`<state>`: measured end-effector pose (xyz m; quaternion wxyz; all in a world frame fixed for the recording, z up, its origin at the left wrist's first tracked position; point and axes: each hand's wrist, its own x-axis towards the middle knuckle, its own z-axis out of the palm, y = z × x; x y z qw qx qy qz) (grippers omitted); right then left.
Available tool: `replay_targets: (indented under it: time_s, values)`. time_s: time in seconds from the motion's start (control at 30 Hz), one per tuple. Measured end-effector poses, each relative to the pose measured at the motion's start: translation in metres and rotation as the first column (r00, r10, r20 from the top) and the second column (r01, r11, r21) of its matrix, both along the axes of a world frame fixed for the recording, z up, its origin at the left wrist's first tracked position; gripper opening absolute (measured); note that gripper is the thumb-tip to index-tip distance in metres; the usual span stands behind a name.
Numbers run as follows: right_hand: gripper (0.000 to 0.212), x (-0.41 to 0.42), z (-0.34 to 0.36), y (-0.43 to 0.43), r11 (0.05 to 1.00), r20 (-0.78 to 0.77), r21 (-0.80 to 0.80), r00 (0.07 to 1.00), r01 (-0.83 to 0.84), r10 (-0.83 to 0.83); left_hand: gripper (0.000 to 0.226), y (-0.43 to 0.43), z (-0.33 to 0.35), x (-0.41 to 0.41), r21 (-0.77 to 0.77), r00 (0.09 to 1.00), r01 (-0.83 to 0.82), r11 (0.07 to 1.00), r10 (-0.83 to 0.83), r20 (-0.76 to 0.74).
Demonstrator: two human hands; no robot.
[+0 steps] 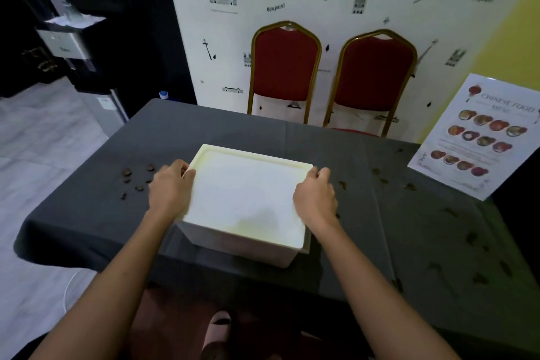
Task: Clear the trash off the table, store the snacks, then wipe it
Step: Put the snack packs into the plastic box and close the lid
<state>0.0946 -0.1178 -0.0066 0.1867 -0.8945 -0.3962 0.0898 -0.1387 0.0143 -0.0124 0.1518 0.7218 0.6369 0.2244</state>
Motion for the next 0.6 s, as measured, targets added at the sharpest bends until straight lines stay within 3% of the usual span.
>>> replay_targets:
  time_s: [0.1, 0.3, 0.47, 0.6]
  values:
    - [0.057, 0.002, 0.0, 0.003, 1.0, -0.054, -0.015, 0.998, 0.024, -0.025, 0.027, -0.006, -0.006, -0.002, -0.094, 1.0, -0.008, 0.996, 0.011, 0.026]
    - [0.054, 0.009, 0.004, 0.012, 0.994, -0.044, -0.112, 0.999, -0.001, -0.004, 0.039, -0.022, -0.009, -0.001, -0.199, 0.994, 0.003, 0.98, -0.025, -0.107]
    - [0.043, 0.019, 0.003, 0.012, 0.978, 0.039, -0.182, 0.993, -0.107, 0.116, 0.035, -0.04, -0.003, -0.002, -0.214, 0.984, -0.013, 0.977, -0.025, -0.176]
    - [0.058, 0.024, 0.005, 0.015, 0.981, -0.004, -0.183, 0.997, -0.072, 0.072, 0.025, -0.053, 0.0, -0.004, -0.264, 0.98, -0.02, 0.964, -0.033, -0.196]
